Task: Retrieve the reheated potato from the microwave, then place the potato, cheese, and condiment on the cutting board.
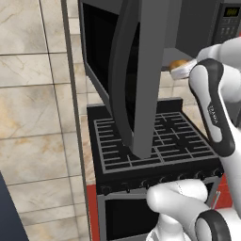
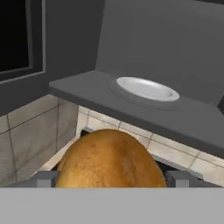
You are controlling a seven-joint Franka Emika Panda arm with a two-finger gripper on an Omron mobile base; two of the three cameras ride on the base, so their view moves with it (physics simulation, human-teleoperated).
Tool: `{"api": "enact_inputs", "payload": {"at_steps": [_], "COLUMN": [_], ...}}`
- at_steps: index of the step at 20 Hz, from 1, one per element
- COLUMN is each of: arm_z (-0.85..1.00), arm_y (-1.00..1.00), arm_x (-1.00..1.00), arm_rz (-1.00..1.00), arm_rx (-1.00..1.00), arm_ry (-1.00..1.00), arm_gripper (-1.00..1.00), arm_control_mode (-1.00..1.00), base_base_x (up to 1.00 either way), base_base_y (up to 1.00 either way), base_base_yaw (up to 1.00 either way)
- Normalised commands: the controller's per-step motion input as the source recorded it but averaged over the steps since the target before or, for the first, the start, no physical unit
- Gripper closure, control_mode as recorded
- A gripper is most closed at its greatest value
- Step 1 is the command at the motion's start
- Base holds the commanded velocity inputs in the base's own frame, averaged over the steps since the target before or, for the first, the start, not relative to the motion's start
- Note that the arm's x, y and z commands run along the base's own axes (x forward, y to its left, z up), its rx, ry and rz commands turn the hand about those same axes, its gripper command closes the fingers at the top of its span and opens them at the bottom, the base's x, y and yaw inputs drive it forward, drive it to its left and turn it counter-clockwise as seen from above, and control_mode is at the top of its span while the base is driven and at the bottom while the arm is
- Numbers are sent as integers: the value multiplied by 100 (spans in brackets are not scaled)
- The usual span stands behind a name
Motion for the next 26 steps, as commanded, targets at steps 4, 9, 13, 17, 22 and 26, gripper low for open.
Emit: {"api": "enact_inputs", "payload": {"at_steps": [4,9,13,17,22,26], "arm_z": [-25,-53,-80,-62,-39,-21], "arm_y": [-6,0,0,0,-2,0], "arm_x": [-60,-36,-11,5,19,14], "arm_rz": [-16,-16,-8,-8,-3,-1], "arm_rx": [-1,-1,0,8,13,8], "arm_ry": [22,15,0,0,0,0], "arm_gripper": [100,100,100,100,100,100], "arm_control_mode": [-100,-100,-100,-100,-100,-100], "base_base_x": [0,0,0,0,0,0], "base_base_y": [0,0,0,0,0,0], "base_base_yaw": [0,0,0,0,0,0]}}
